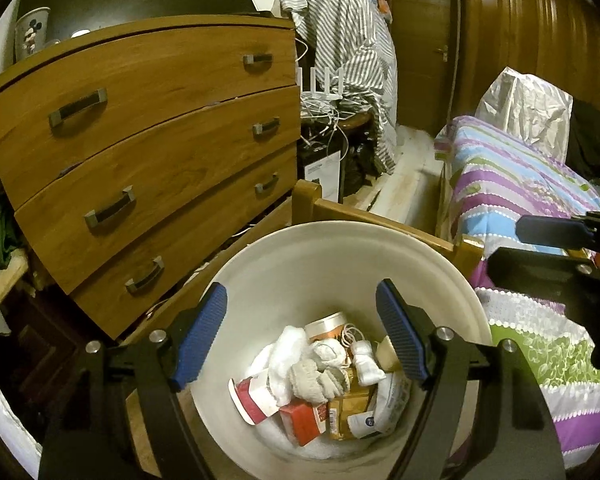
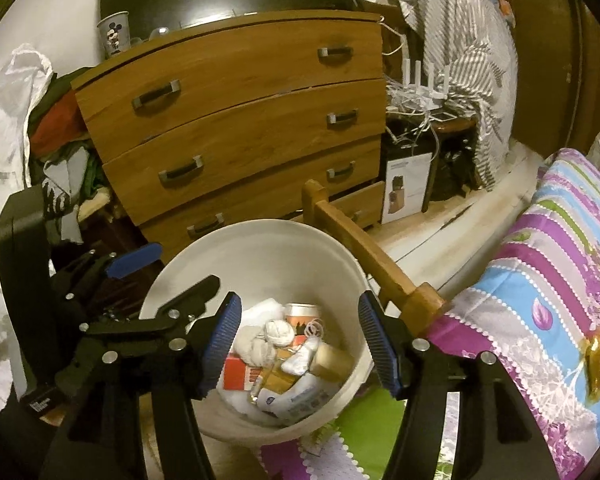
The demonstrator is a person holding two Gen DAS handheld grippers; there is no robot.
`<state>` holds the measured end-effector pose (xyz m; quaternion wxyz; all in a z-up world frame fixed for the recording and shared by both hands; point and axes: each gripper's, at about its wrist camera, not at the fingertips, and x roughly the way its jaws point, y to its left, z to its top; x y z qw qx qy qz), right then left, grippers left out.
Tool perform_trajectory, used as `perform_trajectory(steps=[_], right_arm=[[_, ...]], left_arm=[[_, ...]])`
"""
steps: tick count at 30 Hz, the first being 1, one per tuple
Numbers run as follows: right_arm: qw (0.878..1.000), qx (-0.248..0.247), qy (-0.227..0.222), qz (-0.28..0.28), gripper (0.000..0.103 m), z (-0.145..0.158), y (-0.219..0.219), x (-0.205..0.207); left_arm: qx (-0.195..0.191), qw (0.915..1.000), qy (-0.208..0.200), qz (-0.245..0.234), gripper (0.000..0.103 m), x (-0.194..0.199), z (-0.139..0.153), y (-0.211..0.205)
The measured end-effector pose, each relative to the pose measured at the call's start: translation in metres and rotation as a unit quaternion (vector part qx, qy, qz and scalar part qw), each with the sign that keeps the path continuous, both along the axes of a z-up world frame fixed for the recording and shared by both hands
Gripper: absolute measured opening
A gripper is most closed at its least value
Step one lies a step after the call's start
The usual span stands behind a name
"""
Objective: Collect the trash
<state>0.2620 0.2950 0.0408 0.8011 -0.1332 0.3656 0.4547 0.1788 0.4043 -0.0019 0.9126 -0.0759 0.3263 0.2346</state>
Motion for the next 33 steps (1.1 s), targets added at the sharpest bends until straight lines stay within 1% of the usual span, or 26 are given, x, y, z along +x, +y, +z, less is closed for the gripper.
perform_trajectory(steps=[3,6,11,13,14,15,19,23,27,33], right_arm=[[1.000,0.006,-0.012,-0.013,0.065,0.002,-0.009,-0.004],[0.999,0.019,-0.026,-0.030,0.072,0.006,-0.022,-0.008],[0.994,0.052,-0.076,-0.067,0.085,0.012,-0.051,-0.021],[0.992,0.057,-0.079,-0.076,0.086,0.013,-0.058,-0.023],[0.992,0.059,-0.078,-0.079,0.086,0.014,-0.063,-0.025],[0.992,0.059,-0.076,-0.079,0.086,0.014,-0.065,-0.026],[0.992,0.049,-0.081,-0.080,0.086,0.015,-0.072,-0.038],[0.992,0.049,-0.086,-0.083,0.086,0.017,-0.078,-0.051],[0.990,0.055,-0.094,-0.085,0.086,0.019,-0.083,-0.060],[0.991,0.059,-0.083,-0.092,0.087,0.016,-0.091,-0.062]], left_arm=[[0.003,1.0000,-0.006,0.005,0.074,-0.004,0.002,-0.001],[0.001,0.9998,-0.019,0.007,0.080,-0.009,0.005,-0.003],[-0.004,0.9995,-0.029,0.008,0.082,-0.016,0.009,-0.007],[0.005,0.9994,-0.030,0.016,0.084,-0.018,0.010,-0.010],[0.018,0.9992,-0.026,0.026,0.090,-0.019,0.010,-0.012],[0.025,0.9989,-0.026,0.029,0.092,-0.021,0.011,-0.013],[0.034,0.9985,-0.029,0.030,0.094,-0.028,0.016,-0.018],[0.038,0.9973,-0.033,0.053,0.094,-0.037,0.019,-0.019],[0.036,0.9960,-0.040,0.071,0.097,-0.048,0.022,-0.022],[0.046,0.9952,-0.035,0.080,0.097,-0.052,0.023,-0.026]])
